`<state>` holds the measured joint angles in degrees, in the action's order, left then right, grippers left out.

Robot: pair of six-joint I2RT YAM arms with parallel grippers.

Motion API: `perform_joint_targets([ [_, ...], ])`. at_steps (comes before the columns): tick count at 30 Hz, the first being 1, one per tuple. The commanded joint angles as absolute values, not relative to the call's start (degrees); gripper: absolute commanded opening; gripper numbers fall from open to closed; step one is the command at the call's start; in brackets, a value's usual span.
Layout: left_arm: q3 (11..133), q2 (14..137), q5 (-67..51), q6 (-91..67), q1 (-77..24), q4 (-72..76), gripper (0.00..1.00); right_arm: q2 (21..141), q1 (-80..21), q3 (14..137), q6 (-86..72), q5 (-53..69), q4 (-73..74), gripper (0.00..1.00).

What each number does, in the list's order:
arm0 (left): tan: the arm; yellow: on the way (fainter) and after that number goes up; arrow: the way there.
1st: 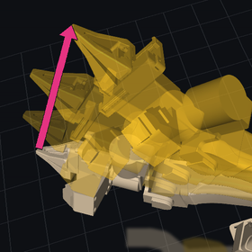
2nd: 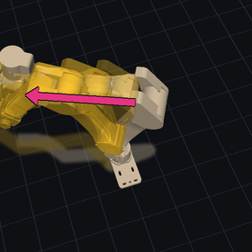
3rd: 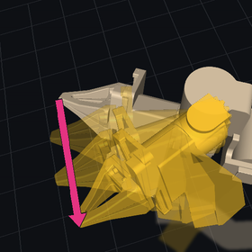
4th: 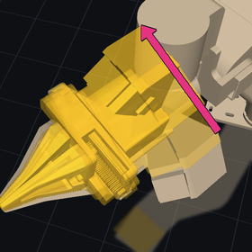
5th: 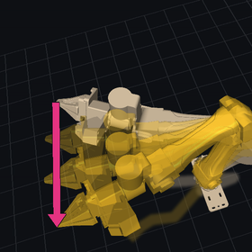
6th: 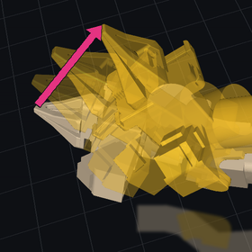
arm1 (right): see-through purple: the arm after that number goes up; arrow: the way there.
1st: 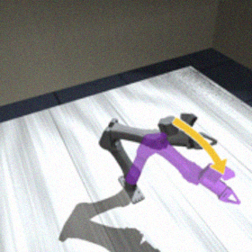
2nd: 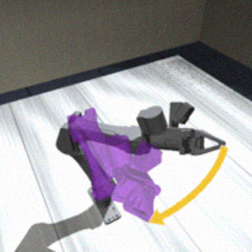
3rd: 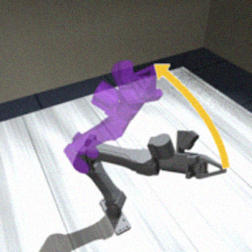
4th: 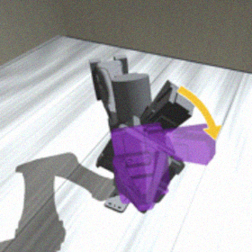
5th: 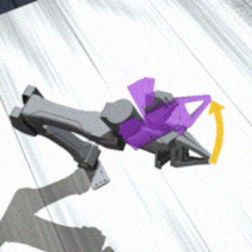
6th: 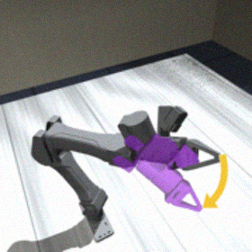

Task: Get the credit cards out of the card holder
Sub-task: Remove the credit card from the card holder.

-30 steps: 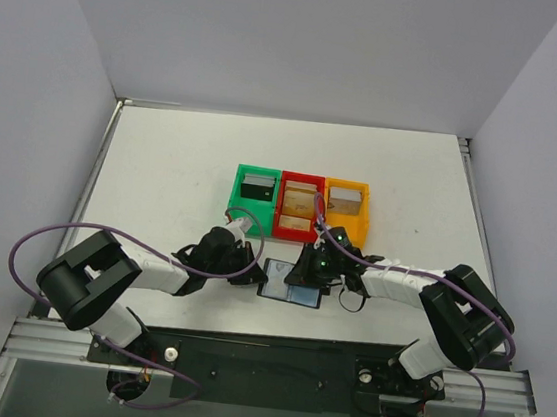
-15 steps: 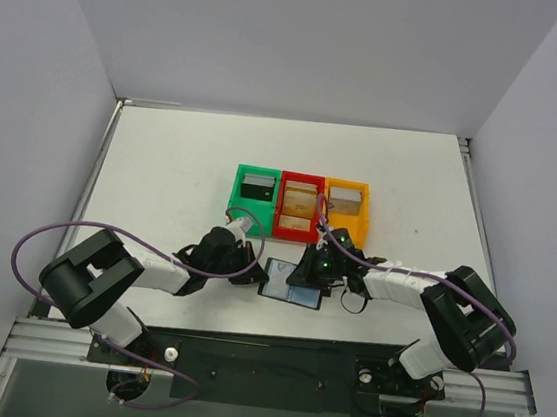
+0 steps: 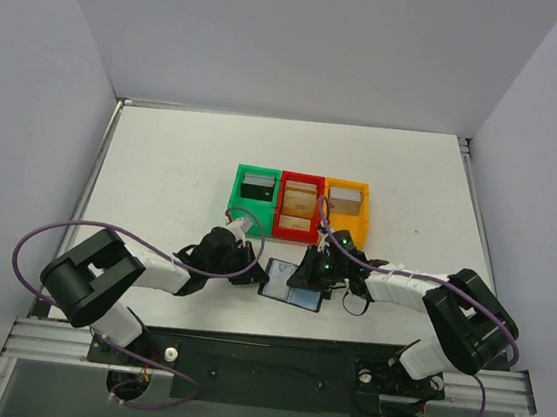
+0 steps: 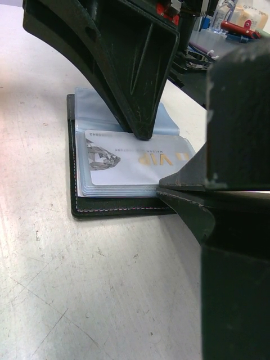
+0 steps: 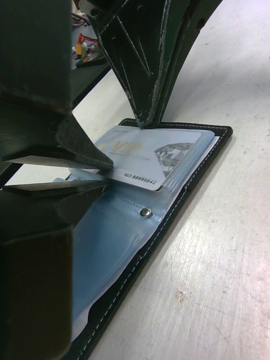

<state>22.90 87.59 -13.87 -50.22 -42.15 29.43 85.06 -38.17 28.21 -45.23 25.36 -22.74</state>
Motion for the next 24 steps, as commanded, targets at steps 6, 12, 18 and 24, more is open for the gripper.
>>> perform_joint_targets([
  [6,22.50,89.12,-12.75,-49.39,-42.10,26.37,0.00,83.15,-37.44,27.51,-44.82,25.84,-22.76,0.04],
  [12,22.41,89.38,-12.48,-49.39,-42.01,26.37,0.00,82.62,-37.35,27.33,-44.65,25.75,-22.06,0.23],
  [18,22.41,89.12,-12.30,-49.48,-42.10,26.19,0.00,82.35,-36.91,27.07,-44.47,25.84,-22.06,0.13],
  [24,22.50,89.12,-12.30,-49.48,-42.01,26.02,0.00,82.09,-36.65,26.98,-44.21,25.84,-21.62,0.08],
])
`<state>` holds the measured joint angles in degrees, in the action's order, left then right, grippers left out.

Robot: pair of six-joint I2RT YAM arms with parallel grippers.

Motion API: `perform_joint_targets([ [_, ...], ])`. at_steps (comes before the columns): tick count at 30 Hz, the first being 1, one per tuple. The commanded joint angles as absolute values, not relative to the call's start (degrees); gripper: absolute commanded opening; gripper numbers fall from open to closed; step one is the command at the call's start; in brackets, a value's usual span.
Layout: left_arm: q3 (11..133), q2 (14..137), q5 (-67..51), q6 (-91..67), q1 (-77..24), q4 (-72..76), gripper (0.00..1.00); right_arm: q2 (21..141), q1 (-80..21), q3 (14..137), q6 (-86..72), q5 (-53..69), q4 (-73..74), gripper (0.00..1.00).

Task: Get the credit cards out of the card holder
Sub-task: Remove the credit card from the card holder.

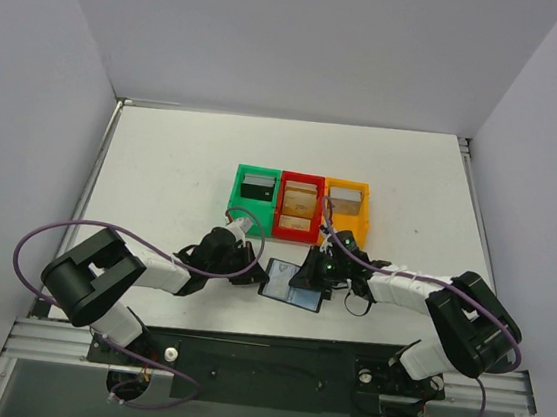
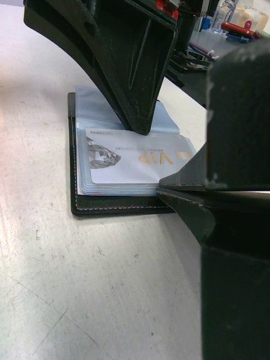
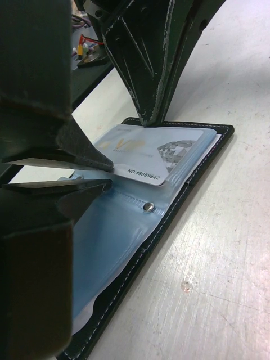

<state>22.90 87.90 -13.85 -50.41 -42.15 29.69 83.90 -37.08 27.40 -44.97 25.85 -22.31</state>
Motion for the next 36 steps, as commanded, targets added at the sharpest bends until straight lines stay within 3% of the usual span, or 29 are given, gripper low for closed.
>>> perform_joint_targets([
  [1,22.50,89.12,-12.39,-49.48,-41.92,26.10,0.00,82.18,-36.65,26.98,-44.12,26.01,-21.71,0.08],
  [6,22.59,89.65,-12.66,-49.48,-42.01,26.54,0.00,82.70,-36.65,27.60,-44.12,26.46,-21.71,0.13],
  [20,22.76,89.91,-12.75,-50.19,-42.80,27.51,0.00,84.72,-36.74,28.91,-44.56,27.07,-22.06,0.11],
  [25,22.94,90.09,-12.66,-50.45,-43.24,27.51,0.00,85.34,-36.83,29.27,-44.12,26.72,-20.92,0.00],
  [36,22.76,87.98,-12.48,-49.40,-42.01,25.23,0.00,82.36,-36.65,28.48,-40.96,24.70,-15.82,0.00],
])
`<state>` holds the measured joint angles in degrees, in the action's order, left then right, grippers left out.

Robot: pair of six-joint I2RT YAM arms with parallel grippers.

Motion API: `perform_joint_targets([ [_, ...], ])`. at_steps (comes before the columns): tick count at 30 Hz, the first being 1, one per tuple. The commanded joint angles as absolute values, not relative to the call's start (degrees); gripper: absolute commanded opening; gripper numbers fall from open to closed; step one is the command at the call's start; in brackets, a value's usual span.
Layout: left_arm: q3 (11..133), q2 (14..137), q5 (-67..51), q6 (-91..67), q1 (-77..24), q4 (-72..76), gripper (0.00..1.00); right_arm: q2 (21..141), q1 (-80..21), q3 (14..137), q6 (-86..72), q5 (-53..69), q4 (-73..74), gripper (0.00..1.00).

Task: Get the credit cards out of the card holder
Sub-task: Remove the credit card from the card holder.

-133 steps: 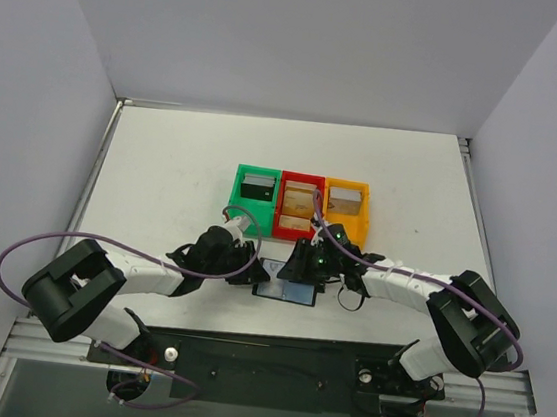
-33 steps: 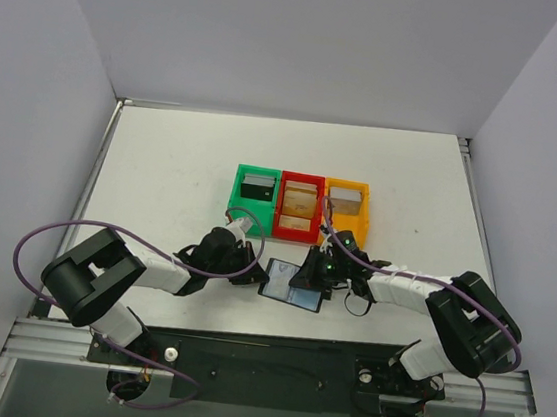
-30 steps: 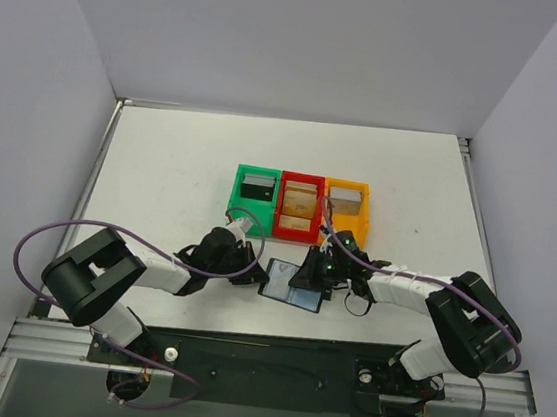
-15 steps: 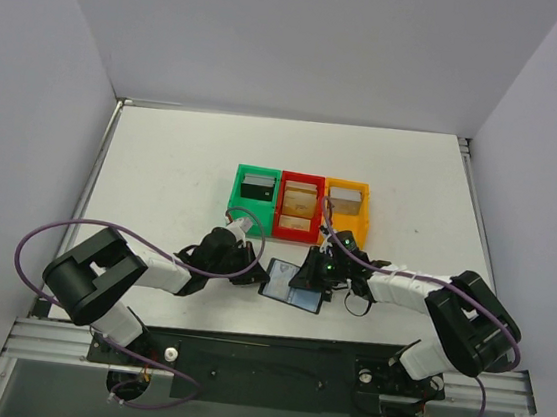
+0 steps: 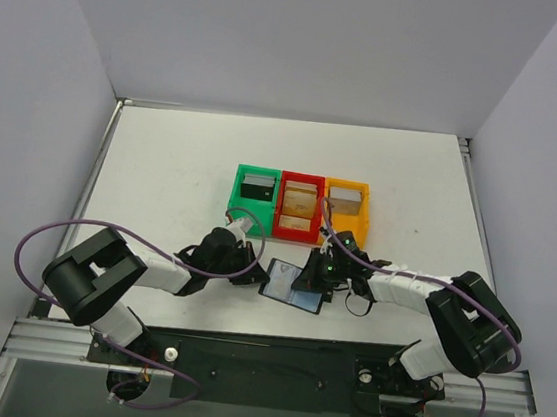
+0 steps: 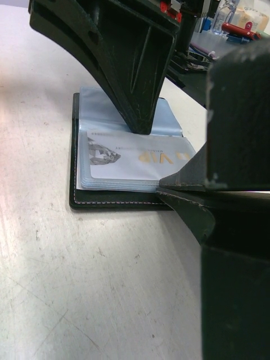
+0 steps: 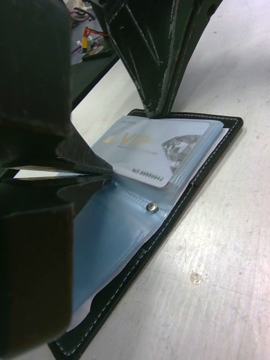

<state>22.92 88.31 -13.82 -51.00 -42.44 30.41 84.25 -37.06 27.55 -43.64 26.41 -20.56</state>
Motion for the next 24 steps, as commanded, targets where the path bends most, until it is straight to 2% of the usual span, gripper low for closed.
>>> perform_joint_targets([
  [1,22.76,87.89,-12.48,-49.39,-41.84,24.96,0.00,82.35,-36.65,28.39,-40.78,24.44,-15.30,0.00],
  [7,22.50,87.37,-12.74,-49.22,-41.31,24.43,0.01,81.39,-36.21,27.60,-40.17,24.08,-14.41,0.00],
  [10,22.15,86.40,-12.92,-49.22,-41.05,24.70,0.08,80.16,-36.04,26.99,-40.43,24.69,-15.29,0.00],
  [11,22.06,86.05,-13.09,-49.22,-41.13,24.78,0.10,79.29,-35.95,26.98,-40.60,24.78,-15.29,0.03],
  [12,22.06,85.09,-13.10,-49.22,-41.05,24.79,0.16,79.02,-35.95,26.98,-40.69,24.87,-15.12,0.12],
  [13,22.06,84.47,-13.01,-49.22,-41.04,24.70,0.20,78.23,-35.95,27.07,-40.69,24.87,-15.12,0.17],
  [14,22.15,83.24,-12.92,-49.22,-40.87,24.52,0.29,77.70,-36.03,27.24,-40.78,24.70,-14.77,0.24],
  [15,22.50,82.45,-12.92,-49.22,-40.96,23.83,0.37,77.17,-36.04,27.33,-40.69,24.70,-14.50,0.27],
  [17,23.37,80.78,-12.92,-48.69,-40.96,22.85,0.46,76.21,-35.95,27.77,-40.61,24.61,-13.89,0.32],
  [19,24.25,79.28,-13.36,-48.34,-40.96,22.06,0.49,75.59,-35.95,27.95,-40.61,24.52,-13.54,0.35],
  [24,25.40,78.66,-14.06,-48.34,-41.13,22.23,0.48,75.15,-35.95,28.30,-40.96,24.87,-13.88,0.36],
])
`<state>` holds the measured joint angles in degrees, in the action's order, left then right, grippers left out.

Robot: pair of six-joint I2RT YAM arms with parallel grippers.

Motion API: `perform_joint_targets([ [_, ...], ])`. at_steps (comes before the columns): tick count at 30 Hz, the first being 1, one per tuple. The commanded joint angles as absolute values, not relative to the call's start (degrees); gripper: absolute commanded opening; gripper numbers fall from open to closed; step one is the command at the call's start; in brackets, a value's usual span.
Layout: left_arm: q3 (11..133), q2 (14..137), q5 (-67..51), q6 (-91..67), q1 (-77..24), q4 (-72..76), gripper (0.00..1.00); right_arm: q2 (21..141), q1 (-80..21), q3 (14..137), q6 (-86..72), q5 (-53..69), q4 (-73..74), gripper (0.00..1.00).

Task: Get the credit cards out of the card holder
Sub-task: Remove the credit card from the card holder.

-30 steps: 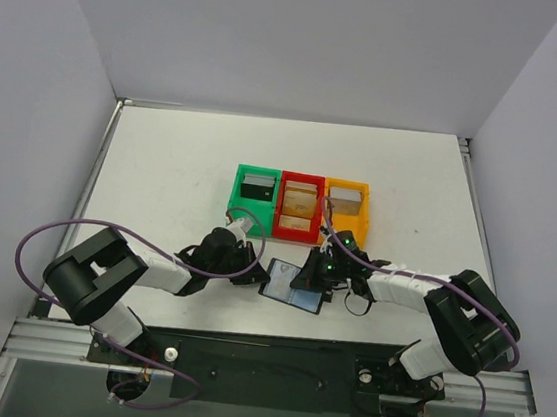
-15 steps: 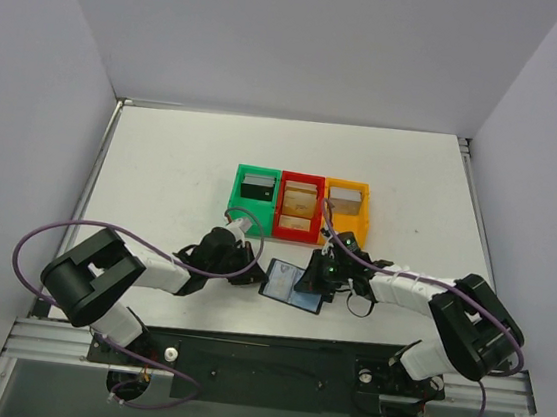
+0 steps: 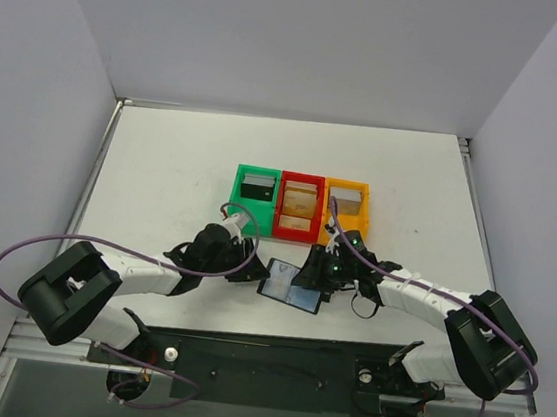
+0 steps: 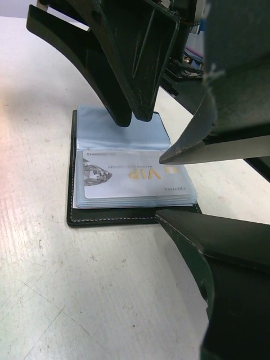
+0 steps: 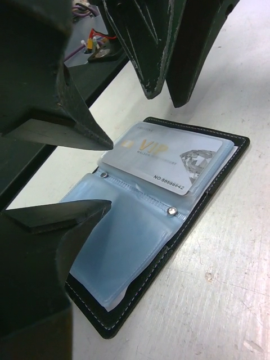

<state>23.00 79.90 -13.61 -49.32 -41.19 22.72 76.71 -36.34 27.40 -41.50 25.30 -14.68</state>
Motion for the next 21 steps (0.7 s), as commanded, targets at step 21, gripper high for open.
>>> perform_joint_targets([
  [21,25.93,87.54,-16.00,-49.92,-43.07,29.26,0.32,78.22,-36.04,28.74,-42.71,28.21,-18.45,0.40],
])
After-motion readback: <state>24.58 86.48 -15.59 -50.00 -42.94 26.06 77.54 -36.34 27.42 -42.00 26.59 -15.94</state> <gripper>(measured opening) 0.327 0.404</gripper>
